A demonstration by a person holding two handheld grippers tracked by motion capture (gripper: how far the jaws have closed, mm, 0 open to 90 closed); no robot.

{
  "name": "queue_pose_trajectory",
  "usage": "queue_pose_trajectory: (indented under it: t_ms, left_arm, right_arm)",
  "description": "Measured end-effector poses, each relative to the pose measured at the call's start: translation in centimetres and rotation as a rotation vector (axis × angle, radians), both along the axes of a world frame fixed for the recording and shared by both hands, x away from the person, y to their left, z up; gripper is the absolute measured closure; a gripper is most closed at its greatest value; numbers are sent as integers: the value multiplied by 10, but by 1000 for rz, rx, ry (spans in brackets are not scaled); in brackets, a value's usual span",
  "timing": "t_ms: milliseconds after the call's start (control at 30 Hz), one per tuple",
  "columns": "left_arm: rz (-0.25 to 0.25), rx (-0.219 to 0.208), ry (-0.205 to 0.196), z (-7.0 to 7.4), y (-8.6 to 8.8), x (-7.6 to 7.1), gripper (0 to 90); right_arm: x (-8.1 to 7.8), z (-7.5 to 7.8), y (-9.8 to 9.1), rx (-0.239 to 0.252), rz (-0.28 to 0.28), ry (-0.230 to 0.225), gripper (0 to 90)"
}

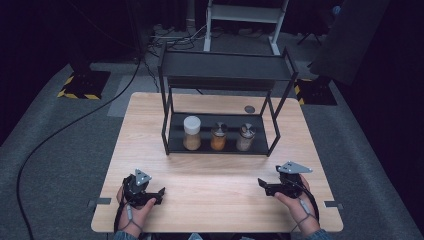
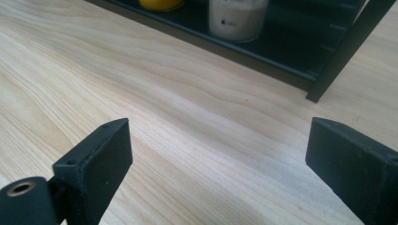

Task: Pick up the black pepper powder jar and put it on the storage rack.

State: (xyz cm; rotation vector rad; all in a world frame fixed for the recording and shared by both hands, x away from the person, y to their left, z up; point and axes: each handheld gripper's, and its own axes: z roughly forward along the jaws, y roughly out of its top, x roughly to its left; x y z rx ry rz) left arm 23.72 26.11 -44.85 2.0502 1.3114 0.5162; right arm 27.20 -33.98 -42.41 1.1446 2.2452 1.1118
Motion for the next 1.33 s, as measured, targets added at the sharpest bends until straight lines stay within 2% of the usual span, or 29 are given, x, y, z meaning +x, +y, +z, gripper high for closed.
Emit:
queue_pose_trajectory:
  t_ms: [267,733,900,1333]
  left_arm:
    - [0,0,0,0,0,0,37]
    - [0,0,0,0,0,0,37]
    - [0,0,0,0,0,0,36]
    - [0,0,0,0,0,0,37]
  right_arm:
    - [-3,-15,-1,-16,-2,16,76]
    - [-7,-28,1,-40,-6,55,76]
    - [-9,-27,5,-70,-7,61,68]
    - [-9,-27,5,-69,-5,61,64]
